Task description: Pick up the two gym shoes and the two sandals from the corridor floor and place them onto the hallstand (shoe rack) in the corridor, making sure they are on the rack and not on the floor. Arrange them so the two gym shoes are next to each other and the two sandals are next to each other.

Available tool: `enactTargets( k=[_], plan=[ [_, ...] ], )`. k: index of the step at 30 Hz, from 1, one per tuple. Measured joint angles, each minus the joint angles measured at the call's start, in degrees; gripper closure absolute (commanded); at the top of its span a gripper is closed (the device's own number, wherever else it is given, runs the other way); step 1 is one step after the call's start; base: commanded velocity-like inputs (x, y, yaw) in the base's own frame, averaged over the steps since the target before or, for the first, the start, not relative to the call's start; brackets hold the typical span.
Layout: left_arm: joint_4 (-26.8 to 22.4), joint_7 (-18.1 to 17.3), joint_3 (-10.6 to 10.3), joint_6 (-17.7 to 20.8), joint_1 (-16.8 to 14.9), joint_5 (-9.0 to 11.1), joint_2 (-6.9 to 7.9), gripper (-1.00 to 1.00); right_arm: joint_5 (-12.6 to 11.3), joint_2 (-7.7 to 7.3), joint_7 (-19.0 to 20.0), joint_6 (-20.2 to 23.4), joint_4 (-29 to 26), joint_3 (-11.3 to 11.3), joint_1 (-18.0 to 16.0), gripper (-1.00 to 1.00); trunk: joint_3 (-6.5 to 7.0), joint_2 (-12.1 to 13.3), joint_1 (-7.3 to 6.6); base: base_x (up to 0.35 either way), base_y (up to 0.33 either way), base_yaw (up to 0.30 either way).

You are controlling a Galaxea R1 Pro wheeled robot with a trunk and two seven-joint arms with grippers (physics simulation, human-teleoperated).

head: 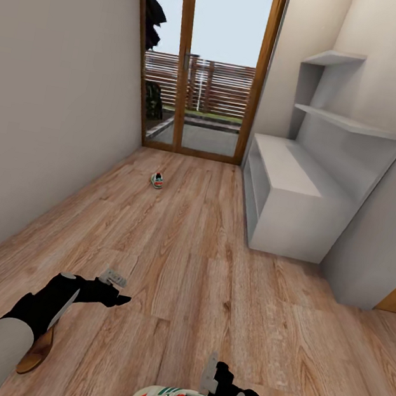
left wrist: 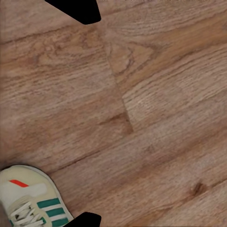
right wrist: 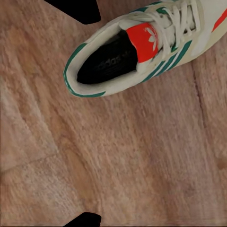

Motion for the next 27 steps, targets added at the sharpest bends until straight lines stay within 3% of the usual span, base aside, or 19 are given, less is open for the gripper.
enactTargets(
  k=[2, 3, 7, 13, 27],
  plan=[
    [0.0, 0.0, 0.0, 0.0, 0.0, -0.2, 0.02, -1.0, 0.1, 0.21, -1.5, 0.1, 0.5, 1.1, 0.0, -1.0, 0.0, 0.0, 0.0, 0.0, 0.0, 0.0],
    [0.1, 0.0, 0.0, 0.0, 0.0, -0.3, 0.01, -1.0, 0.4, 0.46, -2.5, 0.2, 0.8, 3.7, 0.0, -1.0, 0.0, 0.0, 0.0, 0.0, 0.0, 0.0],
    [0.1, 0.0, 0.0, 0.0, 0.0, -0.3, -0.1, -1.0, 1.9, 0.62, -3.0, 0.3, 1.0, 7.1, 0.0, -1.0, 0.0, 0.0, 0.0, 0.0, 0.0, 0.0],
    [0.2, 0.0, 0.0, 0.0, 0.0, -0.4, -0.13, -1.0, 4.0, 0.67, -3.0, 0.2, 0.9, 8.2, 0.0, -1.0, 0.0, 0.0, 0.0, 0.0, 0.0, 0.0],
    [0.1, 0.0, 0.0, 0.0, 0.0, -0.4, -0.09, -1.0, 6.2, 0.76, -2.9, 0.1, 0.9, 8.7, 0.0, -1.0, 0.0, 0.0, 0.0, 0.0, 0.0, 0.0]
  ],
)
